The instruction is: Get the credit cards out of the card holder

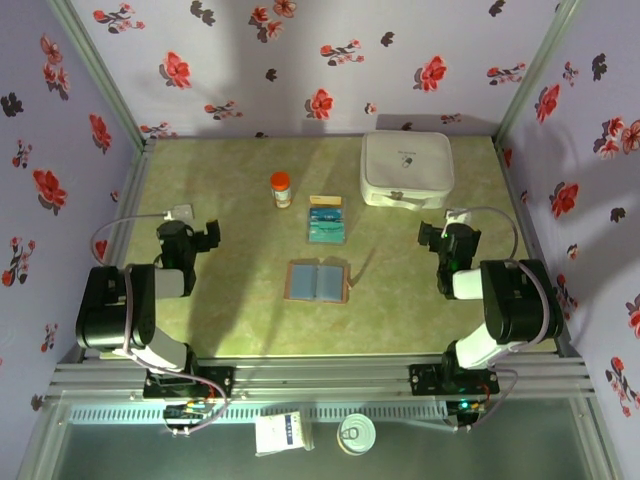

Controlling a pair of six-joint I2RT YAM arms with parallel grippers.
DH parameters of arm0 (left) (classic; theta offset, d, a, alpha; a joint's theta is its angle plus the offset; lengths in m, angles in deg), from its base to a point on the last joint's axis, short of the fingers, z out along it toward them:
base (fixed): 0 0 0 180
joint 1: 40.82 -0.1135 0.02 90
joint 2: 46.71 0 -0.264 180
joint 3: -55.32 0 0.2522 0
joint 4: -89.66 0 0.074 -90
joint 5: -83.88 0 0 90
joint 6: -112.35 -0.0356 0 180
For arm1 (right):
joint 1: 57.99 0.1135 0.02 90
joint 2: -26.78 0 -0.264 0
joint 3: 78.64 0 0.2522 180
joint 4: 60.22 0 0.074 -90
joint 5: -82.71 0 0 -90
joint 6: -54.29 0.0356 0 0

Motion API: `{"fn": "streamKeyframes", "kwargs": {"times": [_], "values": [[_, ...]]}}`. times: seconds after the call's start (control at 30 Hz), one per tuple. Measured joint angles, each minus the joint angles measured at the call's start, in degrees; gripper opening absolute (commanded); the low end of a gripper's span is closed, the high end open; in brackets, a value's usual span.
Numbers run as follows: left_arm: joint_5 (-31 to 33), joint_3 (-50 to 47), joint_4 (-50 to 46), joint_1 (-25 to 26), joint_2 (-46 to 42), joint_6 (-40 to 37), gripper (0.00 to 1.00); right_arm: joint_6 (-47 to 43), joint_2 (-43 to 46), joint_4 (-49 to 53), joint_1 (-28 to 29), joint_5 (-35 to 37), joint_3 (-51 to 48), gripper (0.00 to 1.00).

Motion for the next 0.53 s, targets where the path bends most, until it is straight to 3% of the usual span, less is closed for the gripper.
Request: {"fn": "streamKeyframes", "kwargs": {"times": [0.53], "values": [[-0.39, -0.24, 3.26, 0.5, 0.04, -2.78, 1.0, 1.01, 0.0, -0.11, -0.79, -3.5, 1.09, 0.99]]}}
